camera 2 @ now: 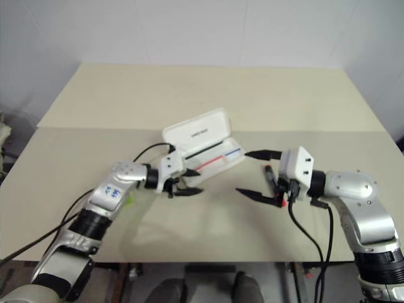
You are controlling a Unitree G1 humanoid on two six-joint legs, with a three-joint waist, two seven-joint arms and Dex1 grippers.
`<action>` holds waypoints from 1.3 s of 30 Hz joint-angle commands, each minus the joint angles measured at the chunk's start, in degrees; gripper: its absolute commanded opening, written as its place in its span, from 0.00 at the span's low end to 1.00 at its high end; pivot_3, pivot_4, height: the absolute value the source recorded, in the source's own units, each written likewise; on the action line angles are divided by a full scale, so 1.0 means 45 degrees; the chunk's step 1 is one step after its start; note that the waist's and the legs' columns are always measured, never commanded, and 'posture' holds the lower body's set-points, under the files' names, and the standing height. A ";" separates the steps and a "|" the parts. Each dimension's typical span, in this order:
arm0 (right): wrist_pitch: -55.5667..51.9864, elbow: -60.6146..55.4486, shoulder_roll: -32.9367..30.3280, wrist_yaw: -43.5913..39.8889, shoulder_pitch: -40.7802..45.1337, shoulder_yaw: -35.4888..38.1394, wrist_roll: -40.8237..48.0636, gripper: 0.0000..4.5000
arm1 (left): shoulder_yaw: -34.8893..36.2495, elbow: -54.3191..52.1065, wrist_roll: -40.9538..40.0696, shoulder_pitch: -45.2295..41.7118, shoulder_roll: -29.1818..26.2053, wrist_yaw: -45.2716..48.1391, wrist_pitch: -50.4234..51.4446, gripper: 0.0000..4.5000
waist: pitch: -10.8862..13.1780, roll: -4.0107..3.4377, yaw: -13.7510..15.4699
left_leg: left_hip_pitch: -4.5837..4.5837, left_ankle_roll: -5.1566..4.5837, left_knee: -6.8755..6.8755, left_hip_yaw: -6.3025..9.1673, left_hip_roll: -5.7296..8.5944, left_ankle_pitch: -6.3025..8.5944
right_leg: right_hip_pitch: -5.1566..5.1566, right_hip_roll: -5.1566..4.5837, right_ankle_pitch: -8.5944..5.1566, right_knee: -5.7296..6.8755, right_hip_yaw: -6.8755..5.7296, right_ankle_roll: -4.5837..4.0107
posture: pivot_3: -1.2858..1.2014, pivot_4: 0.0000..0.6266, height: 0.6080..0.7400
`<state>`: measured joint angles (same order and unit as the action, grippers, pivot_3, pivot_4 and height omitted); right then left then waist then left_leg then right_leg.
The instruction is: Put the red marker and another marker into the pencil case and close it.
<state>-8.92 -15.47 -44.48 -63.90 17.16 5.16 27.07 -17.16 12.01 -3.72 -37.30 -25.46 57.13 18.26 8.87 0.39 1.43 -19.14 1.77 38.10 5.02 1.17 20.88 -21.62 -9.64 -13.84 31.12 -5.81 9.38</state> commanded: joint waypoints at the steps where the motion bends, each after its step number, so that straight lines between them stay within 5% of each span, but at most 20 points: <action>1: -0.0084 -0.0575 -0.0242 0.0011 0.0222 0.0463 0.0341 1.00 | -0.0397 0.0124 0.0412 -0.0224 -0.0115 0.0136 0.0525 0.63 | -0.0002 0.0003 0.0011 | 0.0000 0.0000 0.0000 0.0001 0.0000 0.0000 | 0.0000 0.0000 0.0000 0.0001 -0.0001 0.0000 | 0.52 0.24 1.00; 6: -0.0155 -0.0660 -0.0273 0.0043 0.0361 0.0490 0.0345 1.00 | -0.0787 0.0340 0.0738 -0.0489 -0.0060 0.0158 0.1023 0.63 | -0.0004 0.0005 0.0001 | 0.0000 0.0000 0.0001 -0.0001 0.0000 0.0000 | 0.0000 0.0000 0.0000 0.0002 0.0000 0.0000 | 0.52 0.24 1.00; 17: -0.0186 -0.0654 -0.0342 0.0078 0.0839 0.0559 0.0269 1.00 | -0.1343 0.0863 0.1281 -0.0887 0.0190 0.0251 0.0734 0.00 | -0.0019 0.0014 0.0094 | -0.0001 -0.0005 0.0015 -0.0005 0.0001 0.0002 | 0.0006 -0.0001 0.0000 0.0005 -0.0001 0.0000 | 0.52 0.24 1.00; 39: -0.0327 -0.0868 -0.0238 0.0204 0.0635 0.0483 0.0286 1.00 | -0.1655 -0.4095 0.0828 0.1145 -0.2023 0.2126 0.1619 0.00 | -0.0018 0.0011 -0.0026 | -0.0001 -0.0067 0.0010 -0.0048 -0.0007 0.0056 | -0.0012 0.0000 0.0008 -0.0015 -0.0006 -0.0003 | 0.52 0.24 1.00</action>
<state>-10.34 -17.11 -44.95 -63.45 19.85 5.43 27.24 -23.12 -4.71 0.51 -33.91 -33.99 64.97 24.54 8.79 0.44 1.31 -19.10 1.47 38.14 4.72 1.12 21.13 -21.67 -9.64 -13.81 31.05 -5.83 9.37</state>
